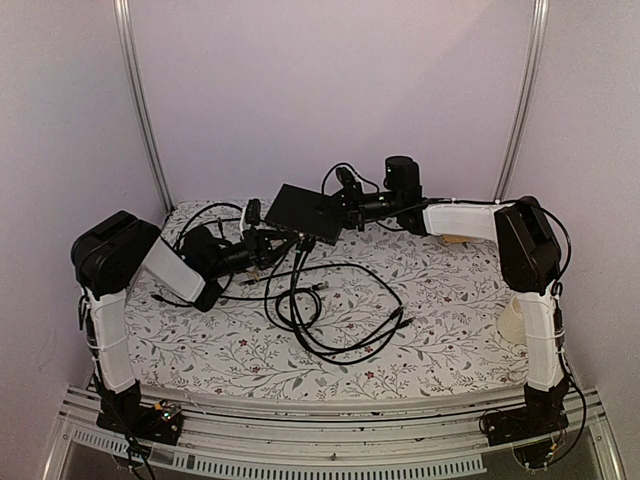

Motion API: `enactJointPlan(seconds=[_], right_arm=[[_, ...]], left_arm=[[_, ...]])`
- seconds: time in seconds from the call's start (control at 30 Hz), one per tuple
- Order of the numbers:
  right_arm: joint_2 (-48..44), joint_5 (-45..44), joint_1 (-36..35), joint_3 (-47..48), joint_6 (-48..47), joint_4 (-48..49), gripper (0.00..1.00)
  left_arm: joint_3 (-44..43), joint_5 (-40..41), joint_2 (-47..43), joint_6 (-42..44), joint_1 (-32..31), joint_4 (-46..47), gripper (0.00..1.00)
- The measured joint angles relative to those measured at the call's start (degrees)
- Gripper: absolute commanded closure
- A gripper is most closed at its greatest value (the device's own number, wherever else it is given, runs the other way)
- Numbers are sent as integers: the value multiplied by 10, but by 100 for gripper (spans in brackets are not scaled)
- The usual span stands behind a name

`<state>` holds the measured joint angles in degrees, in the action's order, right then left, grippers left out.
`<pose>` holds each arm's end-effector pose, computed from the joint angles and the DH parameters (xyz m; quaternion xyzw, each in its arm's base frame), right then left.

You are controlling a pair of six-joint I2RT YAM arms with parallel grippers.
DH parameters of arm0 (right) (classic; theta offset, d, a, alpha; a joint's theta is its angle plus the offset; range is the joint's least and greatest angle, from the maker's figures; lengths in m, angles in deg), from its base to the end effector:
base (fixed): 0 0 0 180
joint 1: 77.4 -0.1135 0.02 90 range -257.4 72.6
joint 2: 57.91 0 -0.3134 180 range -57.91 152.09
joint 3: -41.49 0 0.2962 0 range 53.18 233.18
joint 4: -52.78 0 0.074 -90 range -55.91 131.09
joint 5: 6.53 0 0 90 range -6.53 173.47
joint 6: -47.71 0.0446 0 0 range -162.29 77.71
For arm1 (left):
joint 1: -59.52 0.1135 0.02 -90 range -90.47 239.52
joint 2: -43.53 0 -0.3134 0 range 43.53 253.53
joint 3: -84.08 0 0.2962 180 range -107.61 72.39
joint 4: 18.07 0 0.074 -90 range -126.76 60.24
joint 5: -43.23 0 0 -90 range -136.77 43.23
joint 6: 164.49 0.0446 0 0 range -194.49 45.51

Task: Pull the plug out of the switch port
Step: Pull the connector from the switch port.

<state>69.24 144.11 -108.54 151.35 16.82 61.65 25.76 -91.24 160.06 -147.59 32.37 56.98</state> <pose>0.4822 0.3368 0.2612 -0.1621 0.7139 0.6693 0.1270 0.3571 -0.2182 0.1728 0.0644 0.6265 -0.7150 0.3035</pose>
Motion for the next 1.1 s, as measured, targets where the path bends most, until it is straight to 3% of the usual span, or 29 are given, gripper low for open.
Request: enactJointPlan(seconds=[1.1], right_arm=[[0,20,-6,0,16,16,98]], left_arm=[[33,-16,-66,59,5,-78,100]])
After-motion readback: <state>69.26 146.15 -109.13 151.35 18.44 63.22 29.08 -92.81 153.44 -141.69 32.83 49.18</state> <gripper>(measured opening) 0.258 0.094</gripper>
